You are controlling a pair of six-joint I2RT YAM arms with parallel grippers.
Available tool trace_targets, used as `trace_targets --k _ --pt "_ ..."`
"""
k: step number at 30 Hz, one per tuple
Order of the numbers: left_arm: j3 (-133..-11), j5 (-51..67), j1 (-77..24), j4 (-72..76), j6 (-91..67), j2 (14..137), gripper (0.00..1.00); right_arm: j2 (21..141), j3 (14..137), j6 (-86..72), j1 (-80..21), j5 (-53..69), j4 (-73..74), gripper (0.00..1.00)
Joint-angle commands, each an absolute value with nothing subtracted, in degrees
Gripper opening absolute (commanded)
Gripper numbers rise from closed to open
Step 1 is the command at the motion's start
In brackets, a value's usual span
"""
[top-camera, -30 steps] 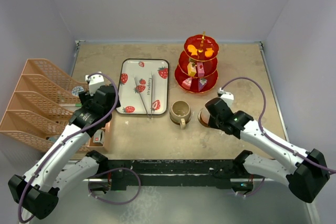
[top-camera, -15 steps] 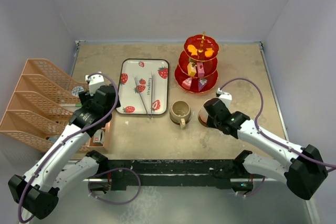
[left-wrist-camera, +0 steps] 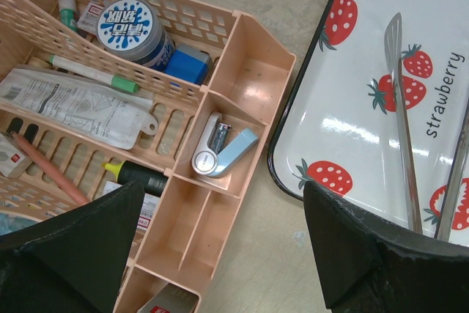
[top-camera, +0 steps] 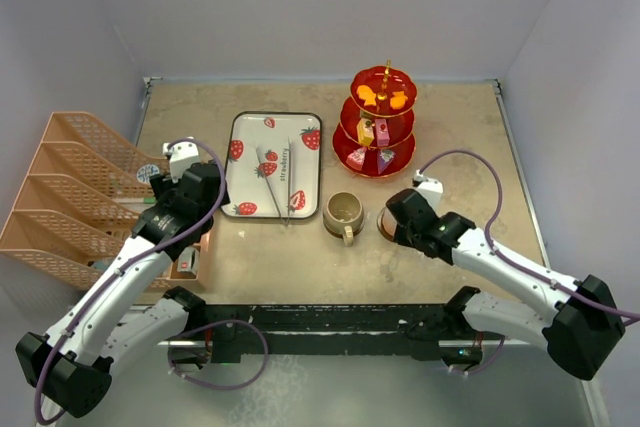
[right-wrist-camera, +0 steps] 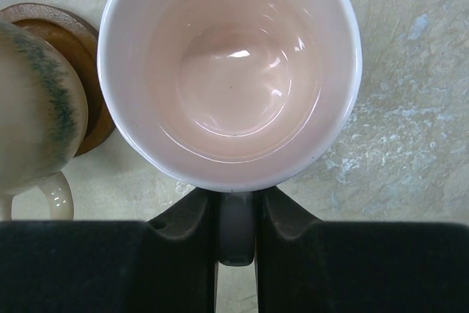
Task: Serve the afternoon tea
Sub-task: Place the cup on the coaster, then reset both arms
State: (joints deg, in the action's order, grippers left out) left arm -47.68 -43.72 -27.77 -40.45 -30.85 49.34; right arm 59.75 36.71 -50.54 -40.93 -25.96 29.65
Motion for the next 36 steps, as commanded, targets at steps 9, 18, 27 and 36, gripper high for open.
trace_targets --k 9,18,27,36 --pt "-49.8 -44.5 -27.8 -39.8 -31.1 49.3 0.87 61.1 40.5 -52.3 -41.6 -29.5 31.2 0.32" --pt "-49.8 -44.5 -27.8 -39.8 -31.1 49.2 0.87 56.2 43.1 -54.6 -41.5 -32.5 36.6 0.46" --pt "-49.6 -44.9 -27.8 -38.6 -30.9 48.3 0.87 47.2 50.0 -48.2 -41.5 -32.8 35.2 0.52" --pt "-51.7 -49.3 -27.8 -39.2 -34.5 46.7 0.87 42.1 55.0 -20.0 -41.5 -51.7 15.1 0.95"
